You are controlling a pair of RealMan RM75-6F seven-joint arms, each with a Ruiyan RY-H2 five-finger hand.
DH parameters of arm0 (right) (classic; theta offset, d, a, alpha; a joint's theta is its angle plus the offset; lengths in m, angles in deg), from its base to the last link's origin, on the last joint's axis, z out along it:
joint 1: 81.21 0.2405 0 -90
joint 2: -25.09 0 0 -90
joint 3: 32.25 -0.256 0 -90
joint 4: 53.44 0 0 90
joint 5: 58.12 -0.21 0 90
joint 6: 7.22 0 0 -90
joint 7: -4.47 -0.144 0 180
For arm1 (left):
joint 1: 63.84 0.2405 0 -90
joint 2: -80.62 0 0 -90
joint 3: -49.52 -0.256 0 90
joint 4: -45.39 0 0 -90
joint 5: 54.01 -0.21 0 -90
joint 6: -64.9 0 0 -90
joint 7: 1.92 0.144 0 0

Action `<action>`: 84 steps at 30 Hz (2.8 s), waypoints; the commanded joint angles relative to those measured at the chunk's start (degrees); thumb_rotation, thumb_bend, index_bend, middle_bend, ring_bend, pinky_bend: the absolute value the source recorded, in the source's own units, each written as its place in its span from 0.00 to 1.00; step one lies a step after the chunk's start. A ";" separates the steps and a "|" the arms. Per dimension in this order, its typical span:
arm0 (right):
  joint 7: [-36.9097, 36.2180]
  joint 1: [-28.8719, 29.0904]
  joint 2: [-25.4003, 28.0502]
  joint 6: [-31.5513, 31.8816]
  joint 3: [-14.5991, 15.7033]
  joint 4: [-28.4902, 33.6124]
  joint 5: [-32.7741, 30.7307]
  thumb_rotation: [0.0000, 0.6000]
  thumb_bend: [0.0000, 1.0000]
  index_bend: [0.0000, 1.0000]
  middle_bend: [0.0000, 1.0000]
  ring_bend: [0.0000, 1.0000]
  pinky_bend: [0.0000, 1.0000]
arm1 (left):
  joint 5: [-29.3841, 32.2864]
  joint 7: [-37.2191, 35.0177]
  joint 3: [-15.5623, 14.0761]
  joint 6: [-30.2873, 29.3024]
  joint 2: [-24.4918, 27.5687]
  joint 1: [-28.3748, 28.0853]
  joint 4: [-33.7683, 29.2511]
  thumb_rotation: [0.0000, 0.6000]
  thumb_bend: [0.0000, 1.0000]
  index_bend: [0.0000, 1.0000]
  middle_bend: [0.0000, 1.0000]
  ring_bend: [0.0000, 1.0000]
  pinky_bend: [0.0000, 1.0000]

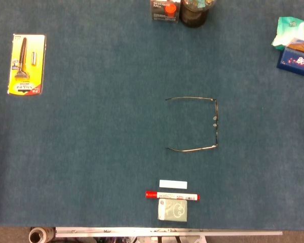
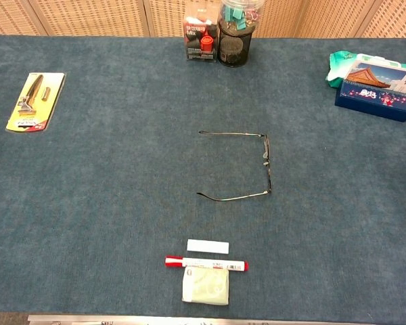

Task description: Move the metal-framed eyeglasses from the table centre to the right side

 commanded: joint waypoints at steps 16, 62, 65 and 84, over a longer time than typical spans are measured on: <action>12.07 14.08 3.16 -17.74 -2.65 8.79 2.63 1.00 0.53 0.43 0.36 0.22 0.40 | 0.10 -0.46 0.23 -2.66 0.58 1.68 -0.68 1.00 0.27 0.50 0.45 0.35 0.44; 26.66 29.69 -15.11 -38.99 -2.73 -0.56 -11.44 1.00 0.82 0.43 0.35 0.23 0.40 | 0.07 -6.17 1.65 -7.49 3.49 5.32 -2.23 1.00 0.27 0.50 0.45 0.35 0.44; 26.65 30.25 -15.82 -39.40 -2.50 -1.48 -12.12 1.00 0.82 0.43 0.35 0.23 0.40 | 0.08 -6.60 1.71 -7.46 3.67 5.40 -2.25 1.00 0.27 0.50 0.45 0.35 0.44; 30.04 28.31 -11.68 -37.27 0.82 0.77 -16.92 1.00 0.82 0.43 0.35 0.23 0.40 | 0.22 -5.84 1.92 -7.15 3.48 5.40 -2.22 1.00 0.27 0.50 0.45 0.35 0.44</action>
